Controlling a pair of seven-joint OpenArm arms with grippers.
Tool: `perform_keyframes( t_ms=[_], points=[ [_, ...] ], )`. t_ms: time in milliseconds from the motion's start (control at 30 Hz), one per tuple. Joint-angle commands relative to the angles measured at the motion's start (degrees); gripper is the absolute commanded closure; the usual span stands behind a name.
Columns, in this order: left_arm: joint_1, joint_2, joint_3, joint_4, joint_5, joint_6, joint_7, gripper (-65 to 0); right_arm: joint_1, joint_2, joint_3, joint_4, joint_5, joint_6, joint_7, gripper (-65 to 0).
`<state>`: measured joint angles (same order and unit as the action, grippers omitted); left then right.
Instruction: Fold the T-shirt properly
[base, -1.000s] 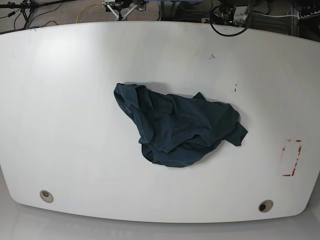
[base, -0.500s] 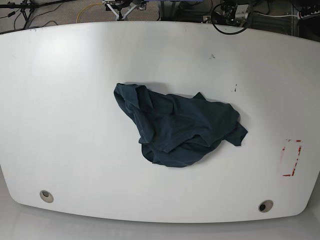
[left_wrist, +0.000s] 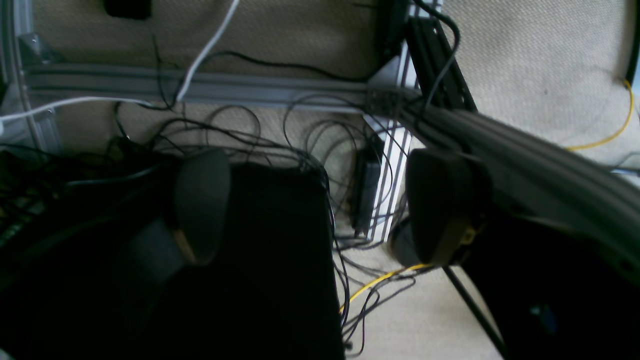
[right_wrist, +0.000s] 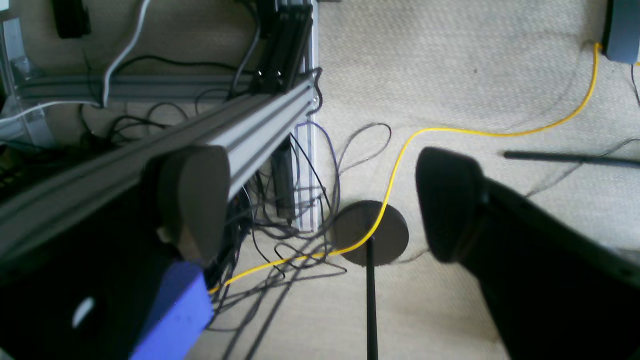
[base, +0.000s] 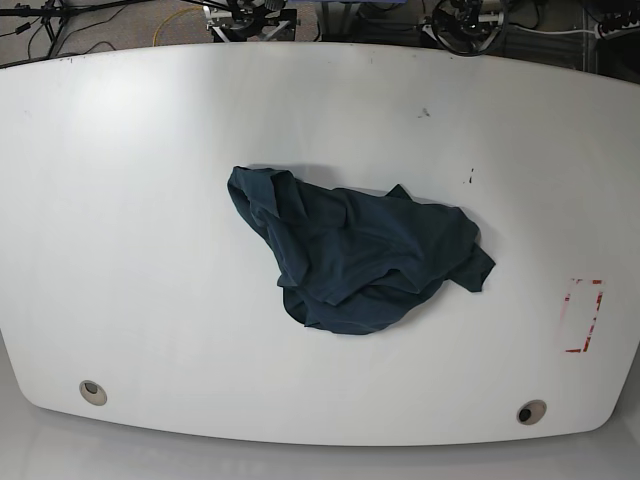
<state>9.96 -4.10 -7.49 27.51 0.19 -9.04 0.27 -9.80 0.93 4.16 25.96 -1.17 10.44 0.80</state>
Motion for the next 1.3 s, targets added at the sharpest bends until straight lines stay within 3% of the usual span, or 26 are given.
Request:
perform_keyframes(
  t_ms=[0,333,667,1267],
  points=[
    [0.02,0.01,-0.03,0.49,-0.23,-0.41,-0.84,-51.2,-0.44,0.17,0.10,0.37,0.25,-0.02,-0.05,-55.6],
    [1.60,-0.08,-0.12,0.67,-0.32,-0.41,-1.20,-51.2,-2.90,0.17,0.19,0.81,0.42,-0.02,0.56,-55.6],
    [6.18,-0.08,-0.21,6.03,-0.32,-0.41,-3.31,-51.2,-7.56,0.17,0.45,0.99,0.42,-0.11,5.31,-55.6],
    [23.06,0.27,-0.21,21.94,-0.41,-0.50,-3.13,-51.2,-19.25,-0.71,0.54,12.59,0.51,-0.02,6.28,-55.6]
  ],
)
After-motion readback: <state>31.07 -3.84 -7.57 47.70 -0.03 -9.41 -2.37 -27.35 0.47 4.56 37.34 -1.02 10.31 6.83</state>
